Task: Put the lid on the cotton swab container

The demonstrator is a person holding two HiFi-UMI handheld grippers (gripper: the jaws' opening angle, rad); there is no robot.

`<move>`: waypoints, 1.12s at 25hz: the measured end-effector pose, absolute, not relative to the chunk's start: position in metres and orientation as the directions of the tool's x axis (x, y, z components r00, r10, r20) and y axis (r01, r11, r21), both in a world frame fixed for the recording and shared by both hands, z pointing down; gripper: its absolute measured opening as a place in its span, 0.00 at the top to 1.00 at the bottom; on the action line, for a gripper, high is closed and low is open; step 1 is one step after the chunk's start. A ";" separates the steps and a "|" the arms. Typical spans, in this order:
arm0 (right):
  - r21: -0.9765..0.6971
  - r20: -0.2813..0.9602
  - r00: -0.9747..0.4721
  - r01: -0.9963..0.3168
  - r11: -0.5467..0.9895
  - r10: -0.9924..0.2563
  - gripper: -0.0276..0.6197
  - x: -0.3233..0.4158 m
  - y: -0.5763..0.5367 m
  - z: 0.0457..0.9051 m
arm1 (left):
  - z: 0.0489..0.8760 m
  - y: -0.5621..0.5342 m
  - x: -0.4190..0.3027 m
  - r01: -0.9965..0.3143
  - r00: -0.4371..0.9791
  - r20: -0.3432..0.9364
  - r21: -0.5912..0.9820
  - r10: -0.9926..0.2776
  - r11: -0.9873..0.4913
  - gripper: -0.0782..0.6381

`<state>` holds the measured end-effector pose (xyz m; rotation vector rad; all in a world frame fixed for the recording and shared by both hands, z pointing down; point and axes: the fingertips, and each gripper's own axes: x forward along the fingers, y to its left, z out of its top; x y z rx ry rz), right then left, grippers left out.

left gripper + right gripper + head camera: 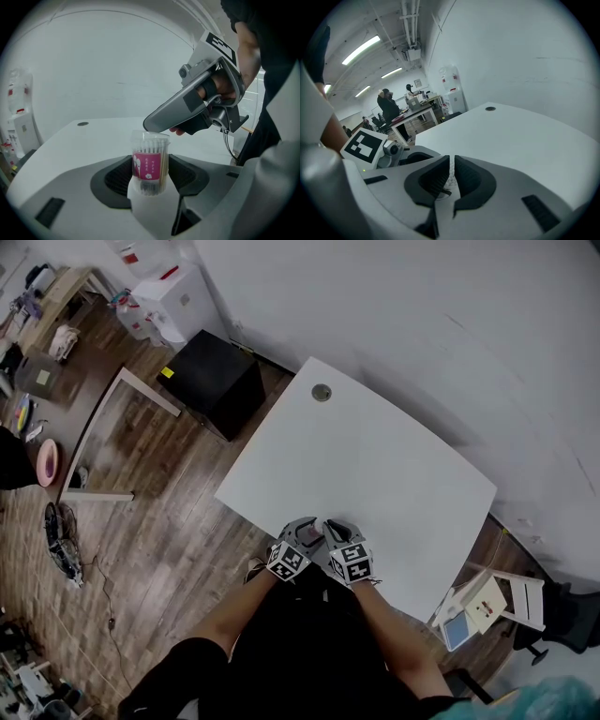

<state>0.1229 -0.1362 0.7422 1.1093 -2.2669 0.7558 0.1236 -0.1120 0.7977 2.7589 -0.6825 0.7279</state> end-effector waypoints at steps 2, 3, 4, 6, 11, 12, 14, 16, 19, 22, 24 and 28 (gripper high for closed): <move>-0.283 0.644 -0.548 -0.819 0.499 -0.534 0.90 0.122 -0.136 0.745 | 0.799 -0.111 0.123 -0.483 0.770 0.511 0.076 -0.382 -0.872 0.55; -0.288 0.644 -0.551 -0.818 0.498 -0.531 0.90 0.122 -0.135 0.746 | 0.799 -0.110 0.123 -0.482 0.771 0.510 0.074 -0.382 -0.873 0.55; -0.288 0.644 -0.553 -0.815 0.502 -0.528 0.90 0.121 -0.134 0.746 | 0.799 -0.110 0.123 -0.482 0.772 0.507 0.072 -0.384 -0.873 0.55; -0.285 0.646 -0.558 -0.810 0.513 -0.521 0.90 0.118 -0.134 0.746 | 0.799 -0.110 0.121 -0.484 0.774 0.502 0.075 -0.386 -0.872 0.55; -0.303 0.675 -0.583 -0.778 0.550 -0.452 0.90 0.102 -0.127 0.752 | 0.807 -0.108 0.114 -0.481 0.762 0.525 0.067 -0.379 -0.874 0.54; -0.284 0.685 -0.580 -0.770 0.571 -0.441 0.90 0.099 -0.124 0.753 | 0.809 -0.106 0.113 -0.481 0.758 0.531 0.064 -0.379 -0.874 0.54; -0.222 0.695 -0.557 -0.768 0.601 -0.455 0.90 0.095 -0.123 0.754 | 0.810 -0.105 0.110 -0.485 0.754 0.535 0.064 -0.380 -0.872 0.54; -0.178 0.697 -0.529 -0.782 0.598 -0.485 0.90 0.095 -0.124 0.755 | 0.810 -0.105 0.110 -0.487 0.754 0.536 0.068 -0.380 -0.871 0.55; -0.175 0.708 -0.511 -0.796 0.579 -0.489 0.90 0.093 -0.123 0.756 | 0.810 -0.104 0.108 -0.492 0.754 0.535 0.077 -0.381 -0.867 0.54; -0.159 0.733 -0.492 -0.795 0.586 -0.470 0.90 0.092 -0.124 0.761 | 0.811 -0.105 0.108 -0.498 0.753 0.537 0.086 -0.381 -0.863 0.54; -0.159 0.751 -0.480 -0.797 0.582 -0.453 0.90 0.092 -0.125 0.758 | 0.811 -0.105 0.109 -0.497 0.753 0.540 0.091 -0.377 -0.863 0.54; -0.232 0.729 -0.518 -0.802 0.551 -0.447 0.90 0.091 -0.125 0.755 | 0.807 -0.099 0.102 -0.534 0.750 0.541 0.158 -0.379 -0.831 0.54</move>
